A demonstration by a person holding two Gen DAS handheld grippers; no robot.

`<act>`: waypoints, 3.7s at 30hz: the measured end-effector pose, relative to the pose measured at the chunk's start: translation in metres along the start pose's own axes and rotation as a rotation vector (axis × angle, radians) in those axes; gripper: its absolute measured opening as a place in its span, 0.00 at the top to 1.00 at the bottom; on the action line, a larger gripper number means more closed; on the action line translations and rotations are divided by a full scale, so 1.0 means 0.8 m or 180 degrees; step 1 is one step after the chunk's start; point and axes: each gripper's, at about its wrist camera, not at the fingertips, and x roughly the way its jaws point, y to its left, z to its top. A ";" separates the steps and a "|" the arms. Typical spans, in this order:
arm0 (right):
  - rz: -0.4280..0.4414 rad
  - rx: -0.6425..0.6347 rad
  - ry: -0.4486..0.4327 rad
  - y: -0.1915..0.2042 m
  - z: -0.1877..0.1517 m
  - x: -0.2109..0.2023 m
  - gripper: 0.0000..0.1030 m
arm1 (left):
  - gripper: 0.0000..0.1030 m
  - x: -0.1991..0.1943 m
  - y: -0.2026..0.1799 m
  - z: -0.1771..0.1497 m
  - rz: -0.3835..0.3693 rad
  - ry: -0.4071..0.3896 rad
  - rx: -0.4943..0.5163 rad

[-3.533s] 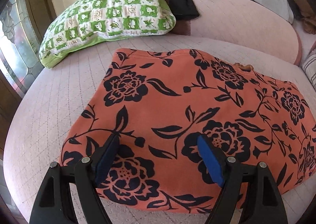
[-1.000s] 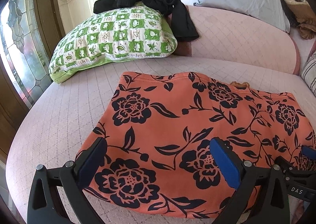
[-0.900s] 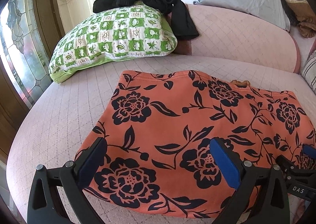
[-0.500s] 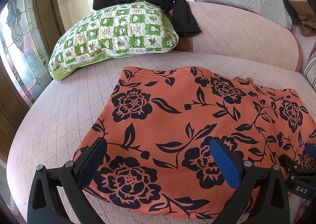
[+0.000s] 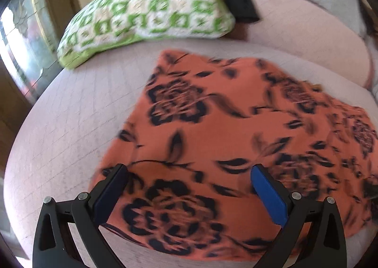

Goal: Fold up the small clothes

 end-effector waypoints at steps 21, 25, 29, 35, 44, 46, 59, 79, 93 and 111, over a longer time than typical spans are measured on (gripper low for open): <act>0.1455 0.1710 0.0056 -0.142 -0.057 -0.082 0.01 | 0.20 -0.046 0.150 -0.053 -0.1347 0.0141 -0.1298; 0.1856 0.2404 0.0231 -0.168 -0.097 -0.070 0.01 | 0.50 -0.022 0.127 -0.052 -0.1694 0.0355 -0.1333; 0.1926 0.2724 0.0429 -0.174 -0.110 -0.043 0.01 | 0.47 -0.002 0.126 -0.047 -0.1781 0.0464 -0.1496; 0.1802 0.2772 0.0539 -0.165 -0.108 -0.004 0.25 | 0.20 0.010 0.127 -0.042 -0.2110 0.0453 -0.1790; 0.1535 0.2536 0.0069 -0.156 -0.078 0.006 0.36 | 0.41 0.002 0.117 -0.031 -0.1923 0.0252 -0.1582; 0.1468 0.2472 0.0072 -0.155 -0.074 0.011 0.59 | 0.57 0.002 0.119 -0.032 -0.1853 0.0237 -0.1536; 0.1293 0.2459 0.0033 -0.149 -0.075 0.024 0.61 | 0.23 -0.006 0.151 -0.058 -0.1412 0.0470 -0.1862; 0.1385 0.2607 0.0135 -0.159 -0.081 0.021 0.60 | 0.57 0.020 0.123 -0.027 -0.1559 0.0186 -0.1820; 0.1162 0.1901 -0.0370 -0.135 -0.066 -0.036 0.77 | 0.75 -0.031 0.135 -0.035 -0.1831 -0.0066 -0.1631; 0.1283 0.2006 0.0013 -0.150 -0.171 -0.119 0.77 | 0.74 -0.116 0.186 -0.182 -0.1573 0.0142 -0.1464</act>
